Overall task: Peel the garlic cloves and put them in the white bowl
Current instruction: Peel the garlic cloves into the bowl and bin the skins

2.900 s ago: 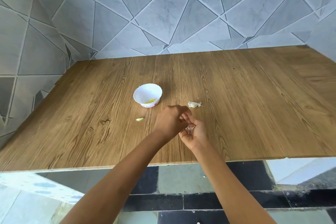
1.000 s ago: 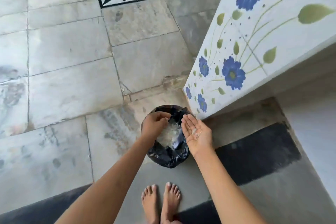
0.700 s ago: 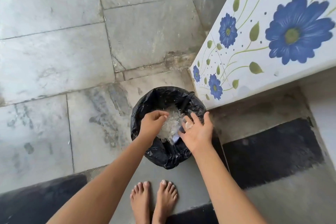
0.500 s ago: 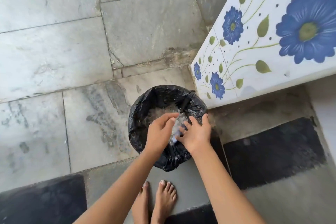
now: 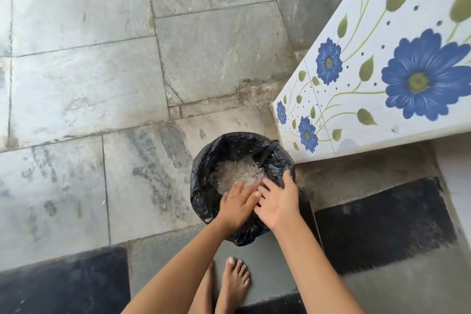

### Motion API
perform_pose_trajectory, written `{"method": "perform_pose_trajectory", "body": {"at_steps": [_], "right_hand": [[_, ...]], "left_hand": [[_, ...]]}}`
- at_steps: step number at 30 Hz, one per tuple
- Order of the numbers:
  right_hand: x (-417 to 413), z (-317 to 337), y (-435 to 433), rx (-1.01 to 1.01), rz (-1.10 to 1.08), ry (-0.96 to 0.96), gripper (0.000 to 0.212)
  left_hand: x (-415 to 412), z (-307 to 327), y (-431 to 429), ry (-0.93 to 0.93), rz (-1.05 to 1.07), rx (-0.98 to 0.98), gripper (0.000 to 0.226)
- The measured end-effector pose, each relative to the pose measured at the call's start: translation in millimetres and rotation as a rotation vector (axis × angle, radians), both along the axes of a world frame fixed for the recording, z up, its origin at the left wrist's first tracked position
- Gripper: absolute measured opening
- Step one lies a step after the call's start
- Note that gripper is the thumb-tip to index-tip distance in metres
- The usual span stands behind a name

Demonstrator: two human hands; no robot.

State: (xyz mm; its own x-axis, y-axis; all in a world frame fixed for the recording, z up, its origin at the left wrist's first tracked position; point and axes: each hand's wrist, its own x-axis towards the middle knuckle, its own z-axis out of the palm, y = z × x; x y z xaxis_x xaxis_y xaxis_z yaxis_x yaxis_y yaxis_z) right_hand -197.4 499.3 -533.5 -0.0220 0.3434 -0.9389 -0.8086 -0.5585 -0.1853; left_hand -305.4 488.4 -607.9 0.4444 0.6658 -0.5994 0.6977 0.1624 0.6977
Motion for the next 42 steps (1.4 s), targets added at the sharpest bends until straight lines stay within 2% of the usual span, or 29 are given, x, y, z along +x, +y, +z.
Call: {"method": "perform_pose_trajectory", "body": {"at_steps": [1, 2, 5, 8, 12, 16, 19, 22, 26, 29, 35, 39, 42], "right_hand": [[-0.4, 4.5, -1.2, 0.021, 0.019, -0.014, 0.071], [-1.0, 13.6, -2.9, 0.045, 0.026, -0.033, 0.068], [-8.2, 41.5, -12.5, 0.078, 0.151, -0.192, 0.056], [-16.9, 85.9, -22.8, 0.135, 0.309, -0.553, 0.044], [-17.7, 168.4, -44.7, 0.234, 0.635, -1.135, 0.047], [-20.2, 271.8, -84.7, 0.403, 0.862, -1.498, 0.05], [-14.4, 347.5, -134.5, 0.442, 0.841, -1.705, 0.051], [-2.5, 407.0, -186.2, 0.407, 0.721, -1.884, 0.047], [18.1, 457.0, -254.5, 0.311, 0.539, -2.001, 0.05], [43.2, 484.1, -317.2, 0.215, 0.363, -2.073, 0.05], [101.7, 508.7, -450.2, -0.054, 0.117, -2.099, 0.047], [135.3, 518.0, -522.7, -0.228, 0.097, -2.081, 0.048], [159.1, 522.2, -553.7, -0.349, 0.159, -2.037, 0.049]], "left_hand": [[-8.2, -4.1, 3.8, 0.138, 0.034, -0.039, 0.047], [-14.5, 0.3, 10.2, 0.192, 0.084, -0.04, 0.049], [-19.3, 44.5, 26.7, 0.076, 0.18, 0.067, 0.051], [-25.5, 113.7, 32.0, 0.065, 0.209, 0.194, 0.052], [-34.9, 227.1, 23.0, 0.074, 0.148, 0.381, 0.051], [-44.6, 348.5, -15.1, 0.033, 0.087, 0.492, 0.05], [-46.7, 431.8, -55.9, -0.024, 0.048, 0.556, 0.046], [-36.5, 491.2, -96.1, -0.151, 0.038, 0.604, 0.052], [0.5, 538.3, -140.7, -0.323, -0.056, 0.675, 0.042], [47.3, 563.5, -178.4, -0.432, -0.21, 0.743, 0.037], [139.0, 595.6, -268.9, -0.532, -0.458, 0.793, 0.032], [197.2, 609.7, -319.9, -0.542, -0.584, 0.828, 0.03], [234.9, 614.4, -340.5, -0.468, -0.647, 0.83, 0.029]]}}
